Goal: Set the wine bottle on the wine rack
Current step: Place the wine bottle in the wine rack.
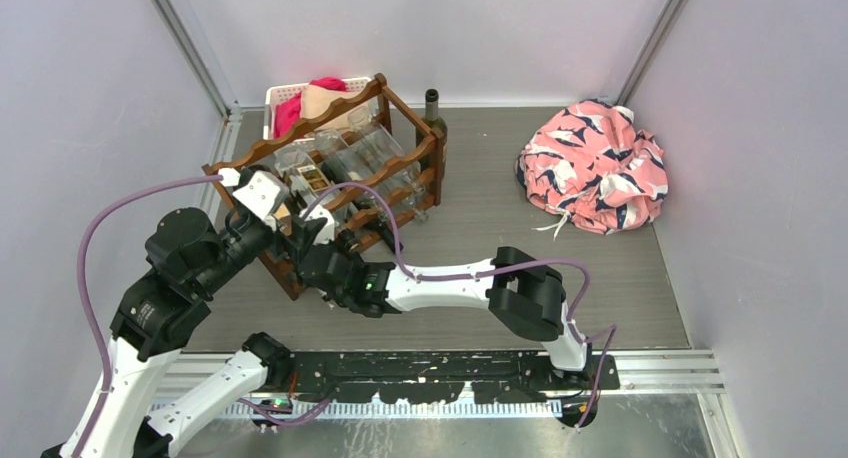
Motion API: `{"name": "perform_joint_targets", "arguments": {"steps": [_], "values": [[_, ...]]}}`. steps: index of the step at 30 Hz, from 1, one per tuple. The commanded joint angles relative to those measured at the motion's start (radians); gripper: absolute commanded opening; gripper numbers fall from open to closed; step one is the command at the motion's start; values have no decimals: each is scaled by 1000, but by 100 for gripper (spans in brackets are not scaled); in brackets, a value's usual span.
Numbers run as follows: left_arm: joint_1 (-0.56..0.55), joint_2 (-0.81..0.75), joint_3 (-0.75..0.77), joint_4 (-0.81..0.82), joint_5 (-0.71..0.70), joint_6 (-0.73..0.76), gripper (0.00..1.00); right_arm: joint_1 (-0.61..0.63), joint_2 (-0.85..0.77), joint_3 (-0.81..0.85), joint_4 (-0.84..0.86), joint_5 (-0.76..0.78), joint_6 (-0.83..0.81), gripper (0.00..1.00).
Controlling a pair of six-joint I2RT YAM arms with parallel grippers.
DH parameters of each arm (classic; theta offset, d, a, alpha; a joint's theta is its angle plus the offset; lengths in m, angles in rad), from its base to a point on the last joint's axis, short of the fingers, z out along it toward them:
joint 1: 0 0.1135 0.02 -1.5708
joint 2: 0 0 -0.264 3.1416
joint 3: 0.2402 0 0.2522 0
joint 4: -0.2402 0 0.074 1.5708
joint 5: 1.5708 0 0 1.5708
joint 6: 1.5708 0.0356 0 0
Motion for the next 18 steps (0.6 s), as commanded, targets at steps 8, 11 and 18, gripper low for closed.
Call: {"name": "perform_joint_targets", "arguments": {"steps": [8, 11, 18], "values": [[-2, -7, 12, 61, 6, -6, 78, -16, -31, 58, 216, 96, 3, 49], [-2, -8, 15, 59, 7, -6, 78, -15, -32, 56, 216, 93, 3, 50], [-2, -9, 21, 58, 11, -9, 78, -16, -59, 15, 264, 46, -19, 53]]}}
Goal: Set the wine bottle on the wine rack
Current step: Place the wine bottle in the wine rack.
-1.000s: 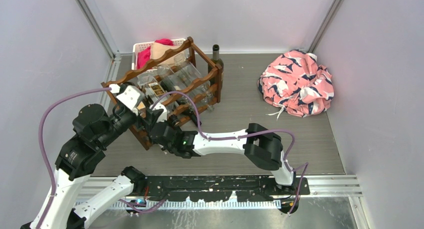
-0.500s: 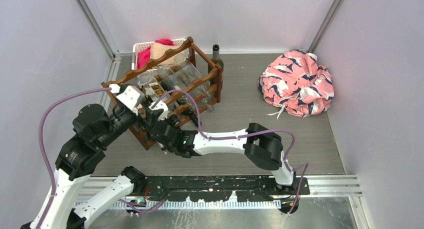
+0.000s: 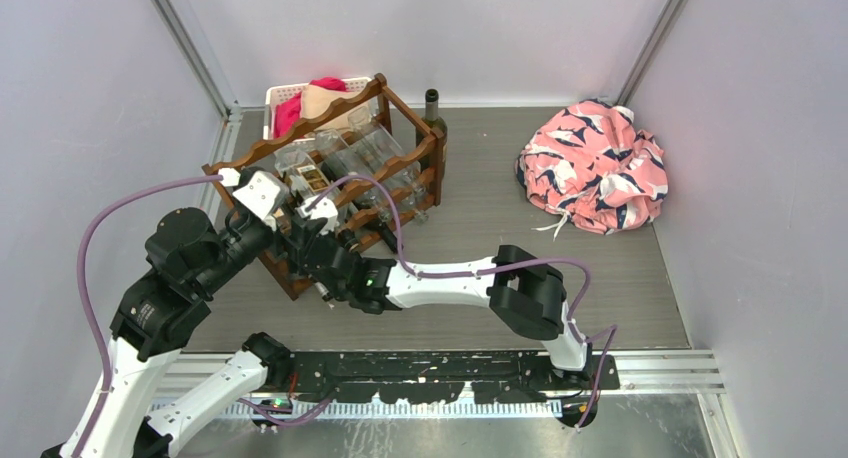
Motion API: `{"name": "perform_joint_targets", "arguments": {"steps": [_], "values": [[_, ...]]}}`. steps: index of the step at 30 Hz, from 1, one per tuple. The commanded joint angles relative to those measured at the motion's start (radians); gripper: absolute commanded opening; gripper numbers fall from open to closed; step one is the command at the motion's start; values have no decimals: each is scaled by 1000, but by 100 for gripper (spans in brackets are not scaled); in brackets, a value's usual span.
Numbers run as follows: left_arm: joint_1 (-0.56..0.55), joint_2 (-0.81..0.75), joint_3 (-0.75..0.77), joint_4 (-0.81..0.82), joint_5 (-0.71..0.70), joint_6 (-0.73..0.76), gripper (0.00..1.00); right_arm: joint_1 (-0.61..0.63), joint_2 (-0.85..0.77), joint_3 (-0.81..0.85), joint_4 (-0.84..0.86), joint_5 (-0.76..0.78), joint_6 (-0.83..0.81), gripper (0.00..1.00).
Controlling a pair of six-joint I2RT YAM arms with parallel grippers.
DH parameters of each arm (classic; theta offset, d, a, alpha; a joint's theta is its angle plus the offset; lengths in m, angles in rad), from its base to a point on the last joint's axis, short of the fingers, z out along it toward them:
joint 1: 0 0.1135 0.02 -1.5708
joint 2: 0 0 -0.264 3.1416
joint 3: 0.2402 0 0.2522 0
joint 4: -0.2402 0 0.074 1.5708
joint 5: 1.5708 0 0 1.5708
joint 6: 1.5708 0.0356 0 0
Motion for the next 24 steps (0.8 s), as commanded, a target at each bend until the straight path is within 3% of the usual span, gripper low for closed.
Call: {"name": "perform_joint_targets", "arguments": {"steps": [1, 14, 24], "values": [[-2, -10, 22, 58, 11, -10, 78, -5, -65, -6, 142, -18, -21, 54], [-2, -44, 25, 93, 13, -37, 78, -5, -139, -115, 198, -144, -78, 57], [-3, -130, -19, 207, 18, -104, 80, -4, -245, -247, 212, -248, -107, 65]]}}
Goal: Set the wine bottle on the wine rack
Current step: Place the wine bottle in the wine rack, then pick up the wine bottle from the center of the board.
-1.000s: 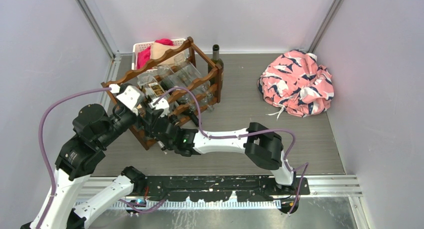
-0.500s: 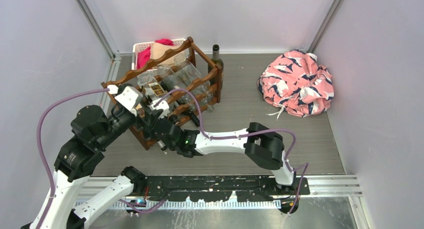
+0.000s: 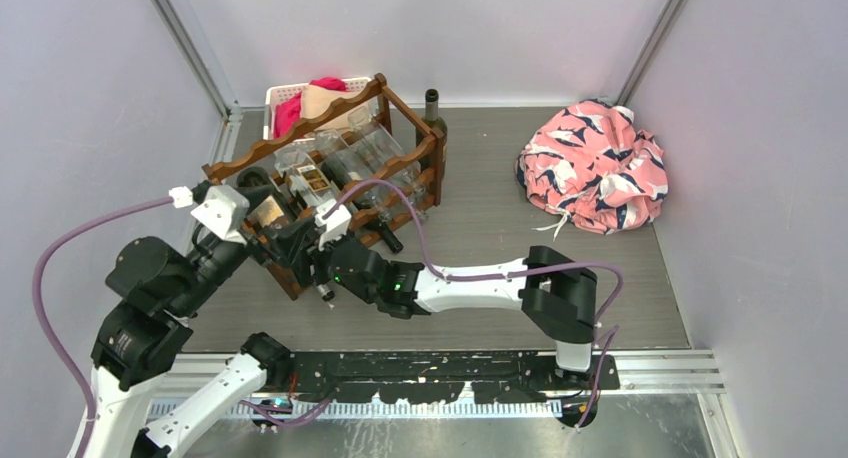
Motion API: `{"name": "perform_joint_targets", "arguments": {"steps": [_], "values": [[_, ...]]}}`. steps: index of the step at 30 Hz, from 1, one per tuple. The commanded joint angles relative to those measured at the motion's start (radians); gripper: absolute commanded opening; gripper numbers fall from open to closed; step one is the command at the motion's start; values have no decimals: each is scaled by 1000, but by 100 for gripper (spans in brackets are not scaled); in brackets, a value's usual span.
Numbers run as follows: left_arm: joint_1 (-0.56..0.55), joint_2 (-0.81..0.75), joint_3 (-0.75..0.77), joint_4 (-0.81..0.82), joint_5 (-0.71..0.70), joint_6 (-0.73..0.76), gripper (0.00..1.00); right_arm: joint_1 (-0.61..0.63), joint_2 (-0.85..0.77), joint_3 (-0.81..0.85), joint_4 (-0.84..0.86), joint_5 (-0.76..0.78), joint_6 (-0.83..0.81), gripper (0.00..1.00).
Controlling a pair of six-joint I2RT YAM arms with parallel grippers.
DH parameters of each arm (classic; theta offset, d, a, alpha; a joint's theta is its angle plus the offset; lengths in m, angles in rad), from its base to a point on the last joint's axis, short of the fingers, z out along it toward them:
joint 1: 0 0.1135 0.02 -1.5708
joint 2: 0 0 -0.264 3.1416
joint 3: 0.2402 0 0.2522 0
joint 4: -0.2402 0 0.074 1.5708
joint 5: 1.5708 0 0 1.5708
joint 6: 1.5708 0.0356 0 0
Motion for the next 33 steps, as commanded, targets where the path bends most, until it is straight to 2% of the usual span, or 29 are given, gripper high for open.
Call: {"name": "perform_joint_targets", "arguments": {"steps": [1, 7, 13, 17, 19, 21, 23, 27, 29, 33], "values": [[-3, -47, -18, 146, 22, -62, 82, -2, -102, -46, 69, -60, -23, 67], [-2, -56, -21, 196, 179, -170, 86, -2, -210, -147, 91, -144, -95, 78], [-3, -45, -67, 342, 358, -358, 86, -2, -434, -292, 72, -147, -248, 88], [-3, -36, -98, 372, 331, -366, 86, -2, -601, -384, -21, -56, -350, 96], [-2, -42, -124, 390, 295, -358, 86, -8, -679, -410, -75, 50, -385, 100], [-2, -42, -148, 410, 280, -355, 87, -32, -753, -427, -123, 112, -417, 100], [-3, -32, -169, 423, 279, -357, 88, -99, -827, -435, -172, 136, -404, 100], [-3, -1, -205, 447, 297, -370, 88, -397, -947, -421, -270, 13, -242, 100], [-3, 7, -221, 463, 304, -373, 88, -538, -950, -392, -305, -70, -186, 100], [-2, -2, -258, 505, 291, -384, 88, -690, -852, -261, -381, -135, -172, 100]]}}
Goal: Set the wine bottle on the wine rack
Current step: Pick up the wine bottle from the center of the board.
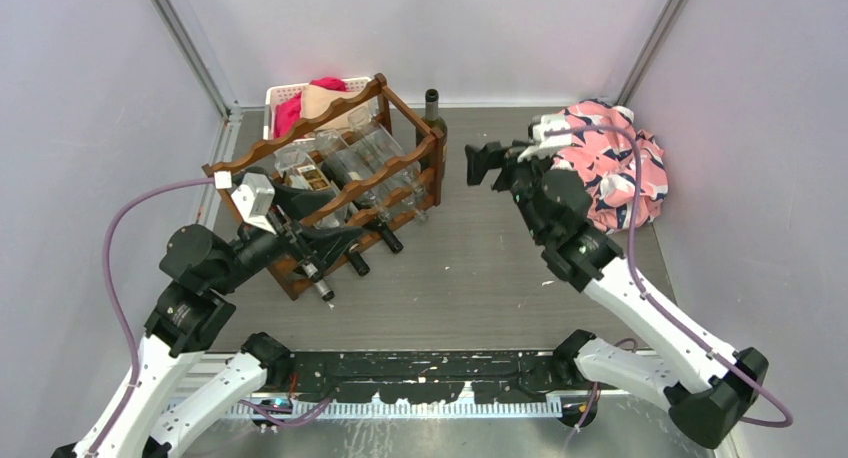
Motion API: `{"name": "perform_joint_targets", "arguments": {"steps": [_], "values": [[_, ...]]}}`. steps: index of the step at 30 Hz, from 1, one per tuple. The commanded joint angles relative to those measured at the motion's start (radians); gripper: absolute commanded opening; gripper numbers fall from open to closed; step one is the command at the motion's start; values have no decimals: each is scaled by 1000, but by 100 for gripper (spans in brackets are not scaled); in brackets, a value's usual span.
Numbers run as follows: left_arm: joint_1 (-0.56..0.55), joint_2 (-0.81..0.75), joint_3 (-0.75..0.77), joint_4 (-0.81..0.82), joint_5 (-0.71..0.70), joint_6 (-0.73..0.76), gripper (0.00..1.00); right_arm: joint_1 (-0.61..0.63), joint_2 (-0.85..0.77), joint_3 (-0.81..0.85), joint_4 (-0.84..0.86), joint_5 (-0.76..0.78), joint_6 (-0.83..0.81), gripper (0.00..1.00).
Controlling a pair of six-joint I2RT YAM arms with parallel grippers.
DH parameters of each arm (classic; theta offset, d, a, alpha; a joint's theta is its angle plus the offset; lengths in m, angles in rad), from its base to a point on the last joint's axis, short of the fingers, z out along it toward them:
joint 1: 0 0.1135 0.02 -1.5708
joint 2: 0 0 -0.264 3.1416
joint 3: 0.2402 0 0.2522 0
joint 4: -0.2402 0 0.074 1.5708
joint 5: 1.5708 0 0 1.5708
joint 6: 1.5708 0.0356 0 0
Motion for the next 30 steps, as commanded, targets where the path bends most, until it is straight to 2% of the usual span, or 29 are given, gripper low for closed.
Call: {"name": "perform_joint_targets", "arguments": {"steps": [1, 7, 10, 13, 17, 23, 30], "values": [[-2, -13, -23, 115, -7, -21, 88, -129, 115, 180, -105, -146, 73, 100], [-2, -30, -37, 100, -17, -25, 89, -291, 351, 408, -125, -418, 172, 100], [-2, -42, -45, 90, -16, -29, 88, -306, 497, 541, -181, -517, 166, 100], [-2, -57, -60, 92, -21, -38, 89, -307, 636, 711, -309, -589, 122, 100], [-2, -70, -78, 94, -28, -43, 89, -307, 793, 930, -480, -589, 62, 100], [-3, -74, -87, 95, -31, -42, 89, -303, 949, 1146, -626, -558, 9, 100], [-2, -71, -93, 100, -25, -47, 89, -268, 1059, 1270, -706, -456, -56, 100]]}}
